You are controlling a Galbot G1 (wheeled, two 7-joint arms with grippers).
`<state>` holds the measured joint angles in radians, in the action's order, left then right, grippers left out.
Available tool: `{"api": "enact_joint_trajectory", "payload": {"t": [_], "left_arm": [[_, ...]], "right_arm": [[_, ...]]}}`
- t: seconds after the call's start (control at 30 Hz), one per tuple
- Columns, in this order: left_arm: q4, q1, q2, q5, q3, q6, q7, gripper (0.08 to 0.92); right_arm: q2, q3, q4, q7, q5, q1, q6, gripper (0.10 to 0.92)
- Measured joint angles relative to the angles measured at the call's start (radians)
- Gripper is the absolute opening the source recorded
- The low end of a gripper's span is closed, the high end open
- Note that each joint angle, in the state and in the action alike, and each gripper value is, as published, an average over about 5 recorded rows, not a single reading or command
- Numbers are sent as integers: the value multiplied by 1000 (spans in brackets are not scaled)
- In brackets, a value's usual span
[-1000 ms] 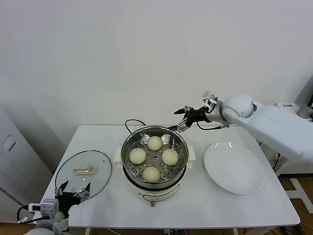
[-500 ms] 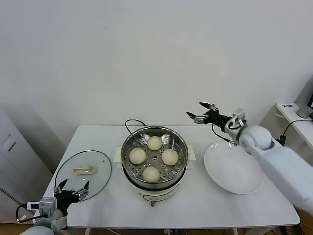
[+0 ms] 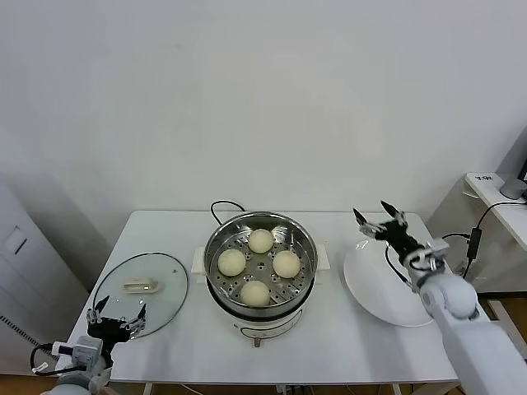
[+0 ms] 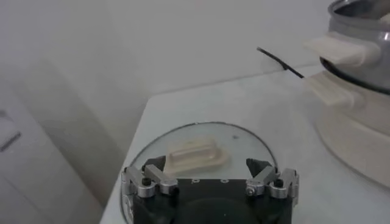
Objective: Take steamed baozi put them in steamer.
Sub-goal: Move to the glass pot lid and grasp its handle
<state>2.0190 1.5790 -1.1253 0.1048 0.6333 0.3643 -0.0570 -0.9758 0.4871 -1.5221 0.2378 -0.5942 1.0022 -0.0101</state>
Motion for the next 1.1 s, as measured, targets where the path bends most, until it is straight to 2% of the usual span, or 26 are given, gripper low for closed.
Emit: {"api": "enact_joint_trajectory", "payload": {"t": [0.33,0.7,1.1], "left_arm": [[-78,-8,-17,-353,5,-173,-3,823],[-201,-52,-60,-806,17,-367,-38,823],[-339,-128,-108,-1227,47,-488,-94,823]], "right_arm": [[-125,195,13,54,120,173,-53,823],[-188,300,42,97,172,250,-90,823],[-210,319,83,126,206,258,-113,823]]}}
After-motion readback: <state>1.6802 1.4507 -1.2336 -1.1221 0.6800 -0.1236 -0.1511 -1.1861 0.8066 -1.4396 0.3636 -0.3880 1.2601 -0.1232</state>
